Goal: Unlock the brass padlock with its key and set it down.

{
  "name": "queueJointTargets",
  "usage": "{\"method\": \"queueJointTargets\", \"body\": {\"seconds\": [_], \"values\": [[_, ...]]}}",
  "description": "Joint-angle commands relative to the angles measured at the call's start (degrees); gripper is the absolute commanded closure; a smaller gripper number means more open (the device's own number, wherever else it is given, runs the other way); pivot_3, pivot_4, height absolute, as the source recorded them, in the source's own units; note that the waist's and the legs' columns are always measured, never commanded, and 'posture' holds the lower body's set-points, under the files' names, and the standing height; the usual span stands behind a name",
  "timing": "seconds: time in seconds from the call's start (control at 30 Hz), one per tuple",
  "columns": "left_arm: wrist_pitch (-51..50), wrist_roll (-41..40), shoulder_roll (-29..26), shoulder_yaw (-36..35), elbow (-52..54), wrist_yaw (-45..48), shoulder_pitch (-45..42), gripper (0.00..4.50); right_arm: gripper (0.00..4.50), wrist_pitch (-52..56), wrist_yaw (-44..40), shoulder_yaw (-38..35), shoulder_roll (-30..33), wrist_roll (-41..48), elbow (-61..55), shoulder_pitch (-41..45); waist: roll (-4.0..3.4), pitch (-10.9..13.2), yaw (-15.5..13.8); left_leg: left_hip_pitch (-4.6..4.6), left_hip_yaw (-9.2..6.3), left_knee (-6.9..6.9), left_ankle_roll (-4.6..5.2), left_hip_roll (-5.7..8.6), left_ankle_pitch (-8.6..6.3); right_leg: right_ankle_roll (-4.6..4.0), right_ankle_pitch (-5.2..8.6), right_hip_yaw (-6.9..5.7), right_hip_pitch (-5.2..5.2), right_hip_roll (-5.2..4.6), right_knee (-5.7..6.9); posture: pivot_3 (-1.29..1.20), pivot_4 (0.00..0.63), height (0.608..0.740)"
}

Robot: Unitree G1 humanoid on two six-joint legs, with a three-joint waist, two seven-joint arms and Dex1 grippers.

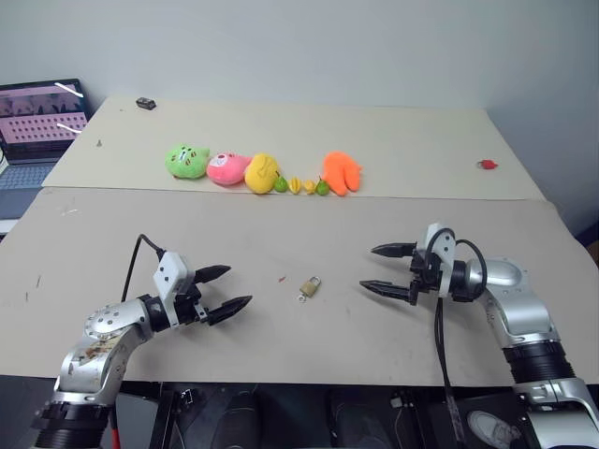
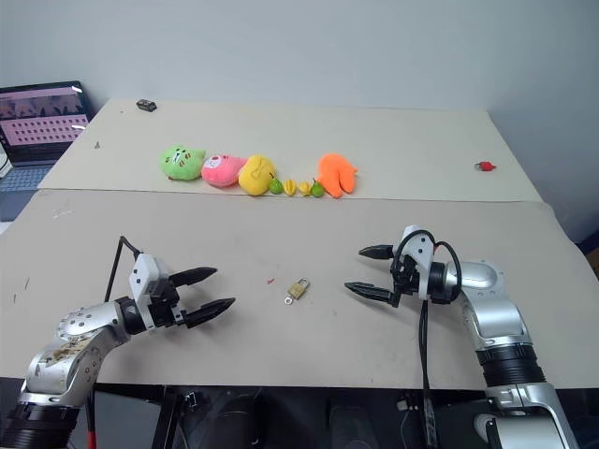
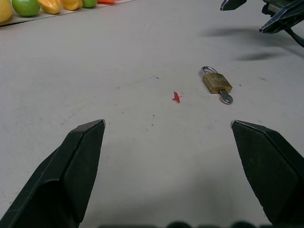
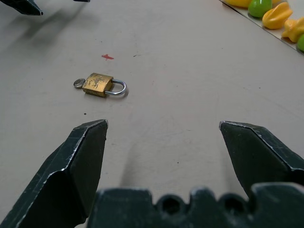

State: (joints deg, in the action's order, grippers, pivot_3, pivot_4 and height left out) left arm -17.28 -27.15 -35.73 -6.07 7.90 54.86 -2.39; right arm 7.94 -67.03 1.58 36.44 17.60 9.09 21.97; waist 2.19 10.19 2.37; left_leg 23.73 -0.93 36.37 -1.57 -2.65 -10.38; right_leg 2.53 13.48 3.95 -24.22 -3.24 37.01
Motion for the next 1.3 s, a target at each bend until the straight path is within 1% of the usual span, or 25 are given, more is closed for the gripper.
{"method": "queueJointTargets", "body": {"seconds": [0.03,0.1,0.17,0.33,0.37,0.5,0.63,0.87,1.13,1.3], "values": [[2.67,-1.93,0.12,-1.39,-0.15,3.10,-1.71,0.00,0.04,-2.89,-1.95,0.86,0.88,-0.50,-2.52,0.25,0.00,0.00,-0.01,0.00,0.00,0.00,0.00,0.00,0.00,0.00,0.00,0.00,0.00,0.00,0.00,0.00,0.150,0.722],[5.17,-3.46,-0.35,-0.41,-0.34,8.91,-2.77,0.00,0.04,-8.67,-4.09,4.40,0.12,-4.16,-0.31,2.67,0.00,0.00,-0.01,0.00,0.00,0.00,0.00,0.00,0.00,-0.01,-0.01,0.00,0.00,0.00,0.00,0.00,0.150,0.722],[9.42,-2.69,-0.27,0.37,-0.64,12.40,-3.32,0.00,0.04,-13.87,-4.53,6.24,-1.25,-6.58,2.99,5.44,0.00,0.00,0.30,-0.02,0.02,0.02,0.00,-0.01,0.00,0.00,0.00,-0.01,-0.01,0.02,0.00,0.00,0.150,0.722],[13.85,-1.76,-0.15,1.29,-0.34,15.24,-4.46,0.00,0.04,-23.31,-7.34,9.49,-3.56,-8.97,10.08,10.10,0.00,0.00,0.13,-0.07,0.05,-0.01,0.00,-0.03,0.00,-0.05,-0.03,0.01,0.03,0.03,0.00,0.00,0.150,0.722],[13.89,-1.80,-0.54,1.33,0.06,15.63,-4.32,0.00,0.04,-25.03,-7.82,10.09,-3.96,-9.56,11.74,11.14,0.00,0.00,0.10,-0.03,0.04,0.00,0.00,-0.03,0.00,-0.23,-0.13,0.01,0.02,0.02,0.00,0.00,0.150,0.722],[13.69,-2.01,-2.75,0.69,1.36,17.19,-2.49,0.00,0.04,-28.76,-11.02,11.68,-5.49,-9.90,16.87,14.77,0.00,0.00,0.10,0.01,0.04,0.01,0.00,-0.02,0.00,-0.24,-0.14,0.00,0.00,0.01,-0.01,0.00,0.150,0.722],[12.14,-3.33,-4.33,-0.27,3.21,16.72,0.08,0.00,0.04,-30.75,-14.10,13.14,-7.24,-10.04,20.71,16.78,0.00,0.00,0.12,-0.05,0.04,0.00,0.00,-0.04,0.00,-0.25,-0.14,0.01,0.01,0.02,0.01,0.00,0.150,0.722],[10.43,-4.66,-4.92,-1.35,8.22,15.38,4.10,0.00,0.04,-35.49,-16.41,15.39,-12.08,-11.62,29.10,19.97,-0.01,0.01,0.19,-0.06,0.04,0.00,0.00,-0.06,0.00,-0.28,-0.14,0.01,0.01,0.03,0.04,0.00,0.150,0.722],[9.49,-5.69,-5.29,-2.55,10.71,13.50,6.06,0.00,0.04,-40.52,-16.05,15.68,-17.71,-14.54,40.42,26.35,-0.01,0.01,0.27,-0.13,0.03,-0.01,0.00,-0.07,0.00,-0.31,-0.13,0.00,0.04,0.03,0.06,0.00,0.150,0.722],[8.72,-6.19,-4.96,-3.22,12.47,12.13,7.06,0.00,0.04,-43.81,-16.54,15.65,-19.02,-16.25,45.92,29.80,-0.02,0.02,0.26,-0.13,0.04,-0.02,0.00,-0.07,0.00,-0.32,-0.13,0.00,0.03,0.03,0.06,0.00,0.150,0.722]]}}
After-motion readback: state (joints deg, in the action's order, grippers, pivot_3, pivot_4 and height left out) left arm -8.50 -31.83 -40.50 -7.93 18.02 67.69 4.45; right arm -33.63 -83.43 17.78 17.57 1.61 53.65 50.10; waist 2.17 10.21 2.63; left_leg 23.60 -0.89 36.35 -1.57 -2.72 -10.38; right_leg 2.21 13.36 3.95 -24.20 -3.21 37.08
